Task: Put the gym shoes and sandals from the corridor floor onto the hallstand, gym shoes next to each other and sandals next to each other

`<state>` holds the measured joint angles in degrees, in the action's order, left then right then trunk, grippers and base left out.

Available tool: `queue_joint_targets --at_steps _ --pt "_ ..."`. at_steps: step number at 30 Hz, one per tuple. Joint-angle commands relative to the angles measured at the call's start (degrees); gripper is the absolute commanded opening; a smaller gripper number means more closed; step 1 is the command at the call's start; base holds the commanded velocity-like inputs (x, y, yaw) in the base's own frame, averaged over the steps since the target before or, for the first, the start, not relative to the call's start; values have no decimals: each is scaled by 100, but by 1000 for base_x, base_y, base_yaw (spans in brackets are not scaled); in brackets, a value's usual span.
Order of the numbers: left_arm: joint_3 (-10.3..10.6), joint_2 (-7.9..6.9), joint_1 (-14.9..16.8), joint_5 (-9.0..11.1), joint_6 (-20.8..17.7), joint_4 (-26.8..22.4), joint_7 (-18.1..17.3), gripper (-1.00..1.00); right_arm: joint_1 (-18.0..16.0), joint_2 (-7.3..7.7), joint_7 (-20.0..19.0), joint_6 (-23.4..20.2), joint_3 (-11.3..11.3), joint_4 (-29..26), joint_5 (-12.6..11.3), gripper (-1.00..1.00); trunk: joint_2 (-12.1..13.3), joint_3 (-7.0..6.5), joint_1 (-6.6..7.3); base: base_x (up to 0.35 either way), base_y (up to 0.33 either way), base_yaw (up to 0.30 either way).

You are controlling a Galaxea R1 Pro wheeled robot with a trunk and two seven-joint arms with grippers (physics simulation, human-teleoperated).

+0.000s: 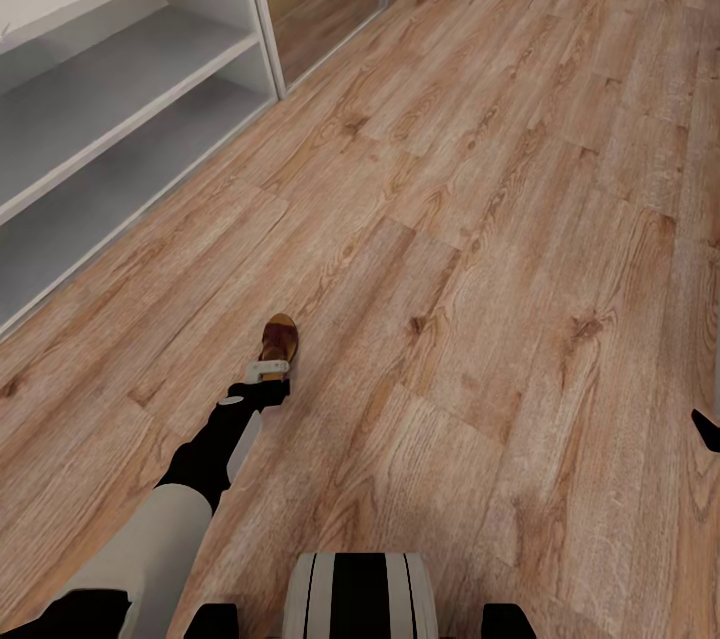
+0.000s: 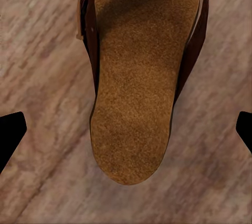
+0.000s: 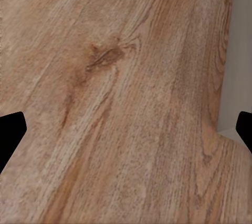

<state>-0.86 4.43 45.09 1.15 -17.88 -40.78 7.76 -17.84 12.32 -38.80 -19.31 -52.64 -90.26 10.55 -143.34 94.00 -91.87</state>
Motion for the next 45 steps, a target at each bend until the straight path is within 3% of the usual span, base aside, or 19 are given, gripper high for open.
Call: queue_joint_targets --at_steps 1,22,28,37,45 --pt "2 -1 0 -2 6 0 0 100 0 0 -12 1 0 0 0 100 0 2 0 0 0 0" --pt "7 -21 3 -25 434 17 5 100 0 -2 -75 -2 0 -6 0 100 0 8 0 0 0 0" --pt "7 -27 55 -28 753 231 6 100 0 -2 -75 -2 0 -8 0 100 0 8 0 0 0 0" --pt "7 -30 255 -35 1751 1132 7 100 0 -2 -75 -3 0 -9 0 100 0 8 0 0 0 0" --pt "7 -58 352 -35 2125 1461 7 100 0 -4 -77 -3 3 -9 -1 100 0 8 0 0 0 0"
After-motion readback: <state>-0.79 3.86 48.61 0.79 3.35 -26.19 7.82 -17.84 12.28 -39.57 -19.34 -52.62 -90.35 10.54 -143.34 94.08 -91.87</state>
